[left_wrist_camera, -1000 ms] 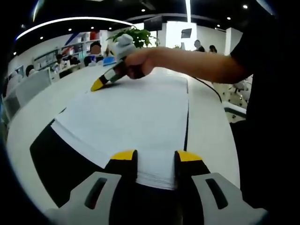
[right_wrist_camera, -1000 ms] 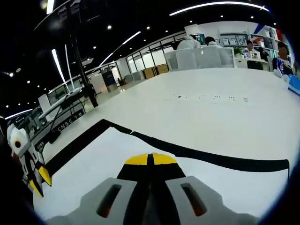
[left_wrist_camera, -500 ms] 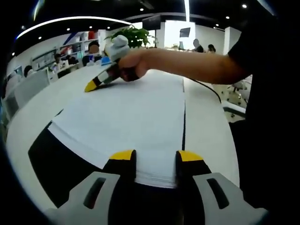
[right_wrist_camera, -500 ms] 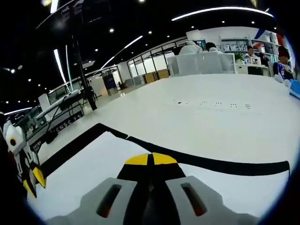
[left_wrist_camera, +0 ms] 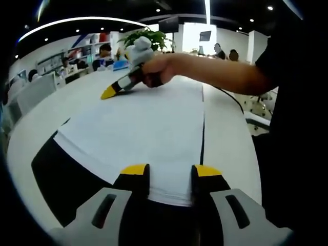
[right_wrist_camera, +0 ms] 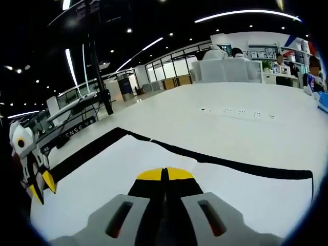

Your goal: Flip through the bound document one page at a time

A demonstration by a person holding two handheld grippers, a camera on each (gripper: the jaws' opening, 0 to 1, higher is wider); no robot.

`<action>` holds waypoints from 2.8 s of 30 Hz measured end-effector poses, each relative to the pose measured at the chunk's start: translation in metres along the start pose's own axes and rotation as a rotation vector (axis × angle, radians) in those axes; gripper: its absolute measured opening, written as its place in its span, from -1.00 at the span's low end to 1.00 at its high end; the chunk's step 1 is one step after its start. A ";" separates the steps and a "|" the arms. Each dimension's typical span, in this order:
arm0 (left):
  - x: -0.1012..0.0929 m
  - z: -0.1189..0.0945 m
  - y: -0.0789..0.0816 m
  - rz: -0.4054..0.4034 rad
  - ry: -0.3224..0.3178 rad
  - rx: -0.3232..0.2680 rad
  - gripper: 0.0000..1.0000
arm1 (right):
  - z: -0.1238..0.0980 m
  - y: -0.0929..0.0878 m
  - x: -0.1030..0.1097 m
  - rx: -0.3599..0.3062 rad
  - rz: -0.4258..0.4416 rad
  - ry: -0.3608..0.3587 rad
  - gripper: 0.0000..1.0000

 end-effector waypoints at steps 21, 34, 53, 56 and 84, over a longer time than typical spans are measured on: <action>0.000 -0.002 0.000 -0.015 0.014 -0.005 -0.32 | -0.047 -0.035 0.050 -0.017 -0.083 0.085 -0.96; -0.004 0.000 0.003 -0.005 0.019 0.028 -0.33 | -0.078 -0.062 0.075 -0.039 -0.093 0.119 -0.96; -0.011 0.001 0.004 -0.053 0.085 0.017 -0.36 | -0.116 -0.093 0.111 0.017 -0.159 0.115 -0.96; -0.012 0.001 0.004 -0.059 0.094 0.012 -0.36 | -0.119 -0.098 0.114 0.013 -0.151 0.121 -0.96; -0.018 0.004 0.007 -0.066 0.117 0.007 -0.37 | -0.153 -0.126 0.141 -0.022 -0.106 0.143 -0.96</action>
Point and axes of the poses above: the point that each gripper's makers call its tool centre point, and the gripper's own axes: z roughly forward along the fingers, x roughly to its left, y roughly out of its top, the point moved 7 cm from there along -z, roughly backward along the fingers, and after that the axes turned 6 degrees about z, right-handed, at the moved point
